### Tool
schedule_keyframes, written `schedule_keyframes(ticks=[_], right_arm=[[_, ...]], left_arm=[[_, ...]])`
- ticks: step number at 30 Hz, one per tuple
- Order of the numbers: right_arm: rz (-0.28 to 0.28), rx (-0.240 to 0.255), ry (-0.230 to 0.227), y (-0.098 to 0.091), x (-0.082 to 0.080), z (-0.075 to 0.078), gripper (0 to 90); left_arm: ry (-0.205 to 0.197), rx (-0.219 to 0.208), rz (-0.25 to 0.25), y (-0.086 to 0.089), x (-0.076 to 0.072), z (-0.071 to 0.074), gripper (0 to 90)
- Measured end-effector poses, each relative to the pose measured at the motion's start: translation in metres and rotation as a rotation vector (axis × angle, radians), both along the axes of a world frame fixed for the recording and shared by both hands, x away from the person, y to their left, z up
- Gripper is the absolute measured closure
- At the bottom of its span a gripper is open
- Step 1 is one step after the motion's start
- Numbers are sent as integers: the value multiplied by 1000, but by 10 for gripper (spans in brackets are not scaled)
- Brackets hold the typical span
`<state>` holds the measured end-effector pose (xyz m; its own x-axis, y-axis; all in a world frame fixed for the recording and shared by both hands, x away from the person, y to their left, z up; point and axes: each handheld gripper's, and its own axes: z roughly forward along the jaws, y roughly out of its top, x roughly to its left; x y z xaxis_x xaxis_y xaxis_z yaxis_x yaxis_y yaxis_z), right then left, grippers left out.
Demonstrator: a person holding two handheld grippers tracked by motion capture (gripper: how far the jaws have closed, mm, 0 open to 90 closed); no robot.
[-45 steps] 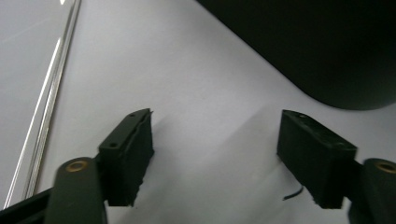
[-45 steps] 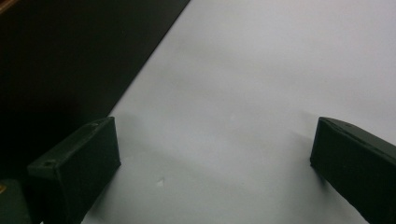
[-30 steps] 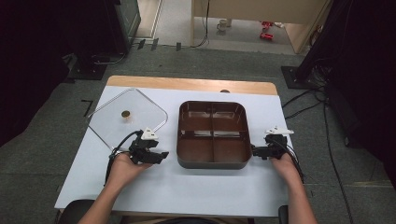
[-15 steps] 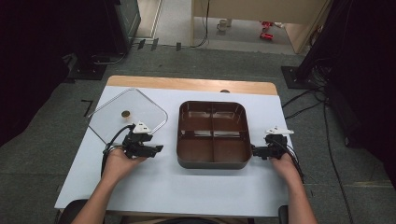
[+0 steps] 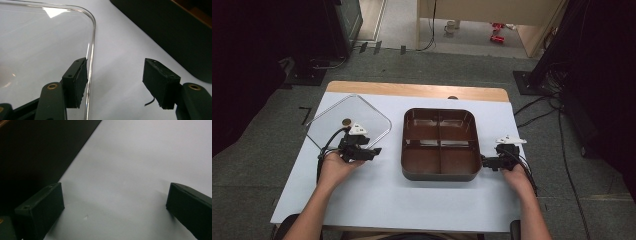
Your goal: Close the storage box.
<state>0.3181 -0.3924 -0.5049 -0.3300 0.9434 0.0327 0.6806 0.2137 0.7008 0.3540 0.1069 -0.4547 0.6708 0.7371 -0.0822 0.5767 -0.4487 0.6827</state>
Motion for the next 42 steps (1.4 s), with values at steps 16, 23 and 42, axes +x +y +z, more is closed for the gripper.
schedule_keyframes(ticks=[16,23,42], right_arm=[[-1,1,1,0,0,0,7],[0,0,1,0,0,0,7],[0,0,0,0,0,0,7]], left_arm=[[9,-8,53,17,21,-1,381],[-5,-8,91,29,29,0,383],[-28,-6,223,72,38,4,378]])
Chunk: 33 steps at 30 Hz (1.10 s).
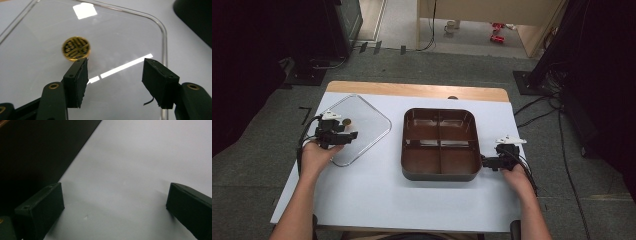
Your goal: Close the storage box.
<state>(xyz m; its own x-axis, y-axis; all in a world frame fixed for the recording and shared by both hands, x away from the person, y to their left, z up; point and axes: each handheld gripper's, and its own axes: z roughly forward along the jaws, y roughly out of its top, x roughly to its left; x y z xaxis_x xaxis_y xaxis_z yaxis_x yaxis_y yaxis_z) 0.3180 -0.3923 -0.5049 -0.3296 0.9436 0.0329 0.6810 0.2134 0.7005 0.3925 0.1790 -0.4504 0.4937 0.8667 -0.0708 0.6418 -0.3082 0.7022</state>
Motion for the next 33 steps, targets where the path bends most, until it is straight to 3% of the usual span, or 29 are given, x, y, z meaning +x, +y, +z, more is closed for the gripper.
schedule_keyframes(ticks=[7,13,22,33], right_arm=[[1,0,0,0,0,0,7],[0,0,1,0,0,0,7],[0,-1,0,0,0,0,7],[0,-1,0,0,0,0,7]], left_arm=[[-3,5,54,14,5,-3,380],[-32,9,89,21,12,-5,412],[-27,13,110,19,30,-14,402],[-13,11,119,7,48,-25,459]])
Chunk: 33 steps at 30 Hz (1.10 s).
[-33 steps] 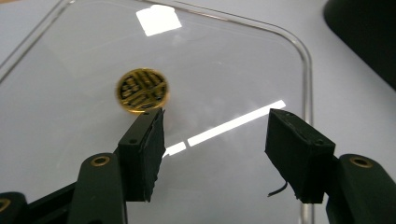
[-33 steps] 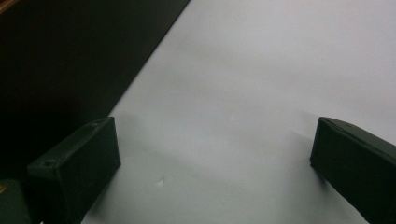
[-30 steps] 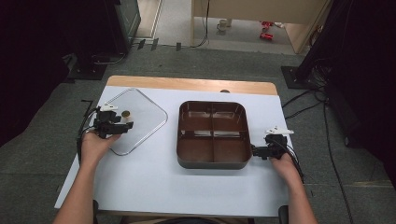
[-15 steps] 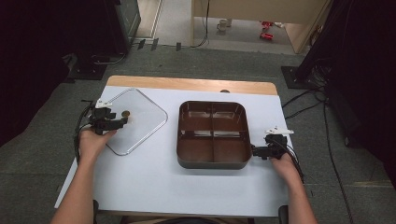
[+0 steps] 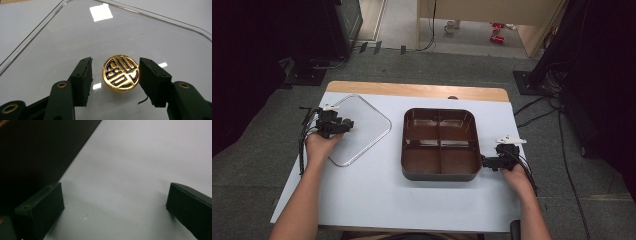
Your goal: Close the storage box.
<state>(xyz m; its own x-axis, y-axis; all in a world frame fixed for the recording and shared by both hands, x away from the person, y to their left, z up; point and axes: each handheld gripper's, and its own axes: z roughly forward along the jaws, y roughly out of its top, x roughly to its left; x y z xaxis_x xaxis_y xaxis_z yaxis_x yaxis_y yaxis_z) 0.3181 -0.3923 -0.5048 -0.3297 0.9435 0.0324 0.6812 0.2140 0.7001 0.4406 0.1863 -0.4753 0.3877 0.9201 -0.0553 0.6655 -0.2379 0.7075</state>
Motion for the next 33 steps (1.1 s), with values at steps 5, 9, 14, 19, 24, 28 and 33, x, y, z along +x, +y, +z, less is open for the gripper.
schedule_keyframes(ticks=[5,9,14,19,24,28,33], right_arm=[[0,0,0,0,0,0,7],[0,0,0,0,0,0,7],[2,1,0,0,1,0,4],[3,1,0,0,1,0,3],[3,1,0,0,1,0,3],[4,1,1,0,1,0,2],[4,0,1,0,1,0,2]], left_arm=[[17,-41,9,-2,3,-2,569],[25,-37,7,-2,4,-1,594],[31,-35,1,1,3,6,597],[-13,-78,-33,3,-2,22,598],[-17,-76,-96,2,-15,42,598],[-37,-64,-140,-3,-26,58,598],[-57,-70,-190,-14,-34,75,598]])
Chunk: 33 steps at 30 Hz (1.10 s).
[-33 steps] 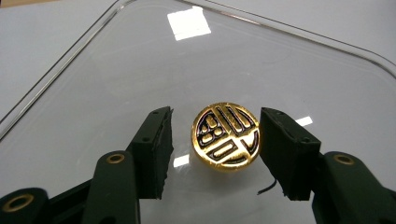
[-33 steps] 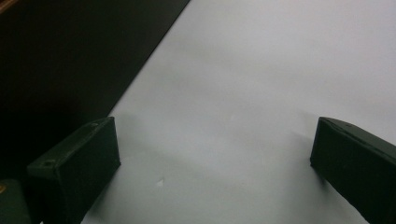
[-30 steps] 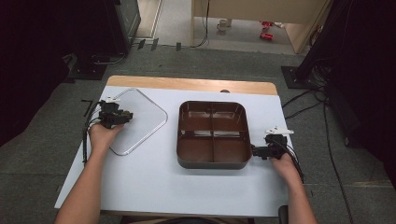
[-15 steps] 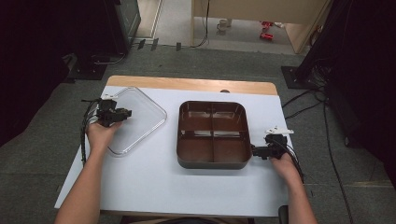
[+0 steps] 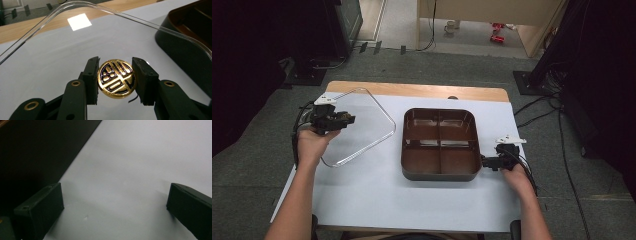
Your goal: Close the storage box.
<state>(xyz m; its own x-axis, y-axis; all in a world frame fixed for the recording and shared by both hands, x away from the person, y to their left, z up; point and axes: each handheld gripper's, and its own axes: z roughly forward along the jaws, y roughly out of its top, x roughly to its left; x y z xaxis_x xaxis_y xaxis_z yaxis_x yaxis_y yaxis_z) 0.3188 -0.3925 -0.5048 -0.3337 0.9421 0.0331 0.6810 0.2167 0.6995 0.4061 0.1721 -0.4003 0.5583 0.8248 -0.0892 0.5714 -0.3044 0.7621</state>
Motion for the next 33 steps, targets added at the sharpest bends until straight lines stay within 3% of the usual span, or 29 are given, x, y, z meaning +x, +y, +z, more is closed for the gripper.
schedule_keyframes(ticks=[11,15,28,33], right_arm=[[0,0,0,0,0,0,2],[-1,0,-1,0,0,0,2],[-1,-2,-3,0,-1,0,2],[-1,-2,-3,0,-1,0,2]], left_arm=[[-45,-29,-108,-26,-13,25,598],[-57,-47,-173,-44,-16,33,599],[-59,-83,-317,-91,-20,29,599],[-64,-72,-365,-109,-23,28,599]])
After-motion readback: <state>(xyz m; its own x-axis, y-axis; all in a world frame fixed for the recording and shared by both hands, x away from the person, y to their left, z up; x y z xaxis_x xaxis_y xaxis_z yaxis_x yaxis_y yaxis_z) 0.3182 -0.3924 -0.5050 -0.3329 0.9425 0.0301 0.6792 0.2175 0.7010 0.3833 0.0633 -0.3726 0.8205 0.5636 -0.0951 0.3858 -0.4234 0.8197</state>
